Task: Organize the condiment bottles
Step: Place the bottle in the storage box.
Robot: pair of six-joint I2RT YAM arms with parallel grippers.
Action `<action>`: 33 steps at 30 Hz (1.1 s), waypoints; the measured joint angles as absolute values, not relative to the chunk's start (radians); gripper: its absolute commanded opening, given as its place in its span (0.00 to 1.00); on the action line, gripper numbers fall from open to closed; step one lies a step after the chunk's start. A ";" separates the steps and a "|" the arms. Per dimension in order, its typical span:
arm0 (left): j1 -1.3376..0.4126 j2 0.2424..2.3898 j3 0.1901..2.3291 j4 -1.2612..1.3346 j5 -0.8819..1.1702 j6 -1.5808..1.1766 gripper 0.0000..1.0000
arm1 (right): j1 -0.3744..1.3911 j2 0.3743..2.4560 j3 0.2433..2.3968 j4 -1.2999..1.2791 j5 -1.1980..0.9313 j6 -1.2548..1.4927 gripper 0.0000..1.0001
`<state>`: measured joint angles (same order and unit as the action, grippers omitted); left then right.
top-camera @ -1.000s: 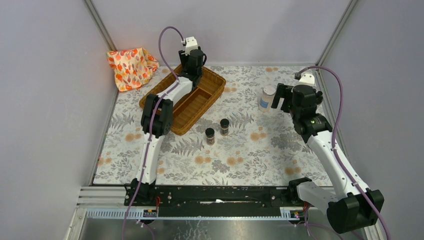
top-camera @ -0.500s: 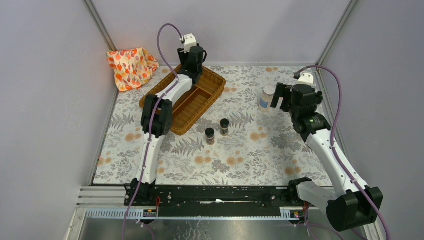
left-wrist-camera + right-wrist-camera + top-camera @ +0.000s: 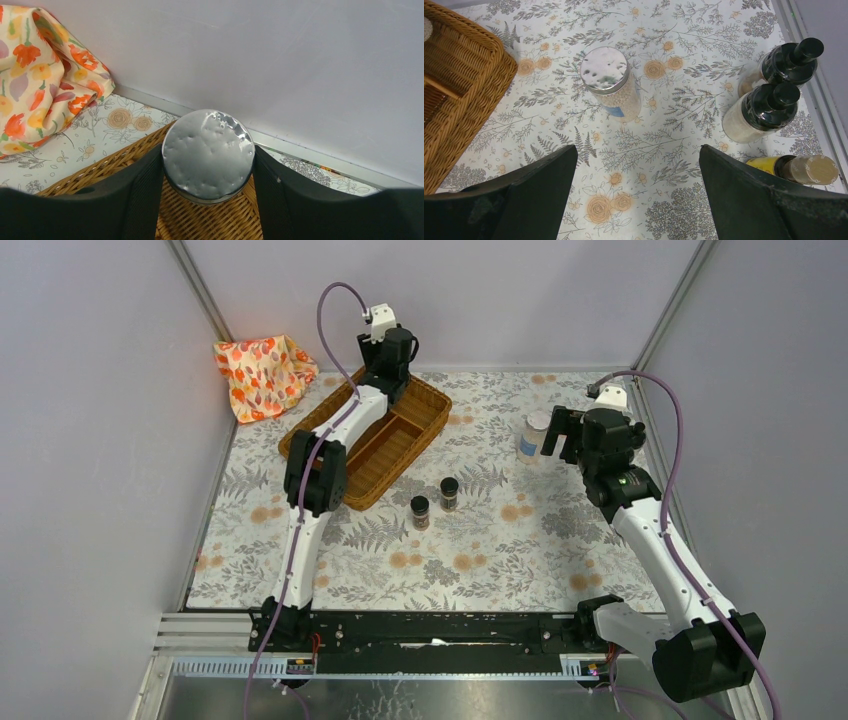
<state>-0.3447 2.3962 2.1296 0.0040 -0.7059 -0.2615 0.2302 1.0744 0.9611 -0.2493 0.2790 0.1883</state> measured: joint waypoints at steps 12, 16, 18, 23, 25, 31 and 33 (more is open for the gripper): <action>-0.352 2.398 2.148 -0.044 -0.717 -0.286 0.00 | 0.231 1.074 0.956 -0.250 0.279 0.188 1.00; -0.352 2.403 2.148 -0.061 -0.719 -0.289 0.00 | 0.234 1.074 0.956 -0.250 0.279 0.188 1.00; -0.352 2.407 2.148 -0.069 -0.720 -0.291 0.00 | 0.234 1.074 0.956 -0.250 0.279 0.188 1.00; -0.352 2.411 2.148 -0.076 -0.722 -0.300 0.00 | 0.236 1.075 0.955 -0.250 0.279 0.188 1.00; -0.351 2.412 2.148 -0.076 -0.722 -0.302 0.00 | 0.236 1.077 0.956 -0.250 0.279 0.188 1.00; -0.346 2.412 2.145 -0.074 -0.722 -0.306 0.00 | 0.236 1.088 0.956 -0.249 0.279 0.188 1.00; -0.346 2.412 2.139 -0.068 -0.722 -0.307 0.00 | 0.236 1.093 0.956 -0.249 0.279 0.188 1.00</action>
<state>-0.3458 2.4123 2.1387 -0.0685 -0.7219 -0.3065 0.2359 1.0927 0.9558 -0.2493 0.2790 0.1879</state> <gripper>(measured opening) 0.641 0.994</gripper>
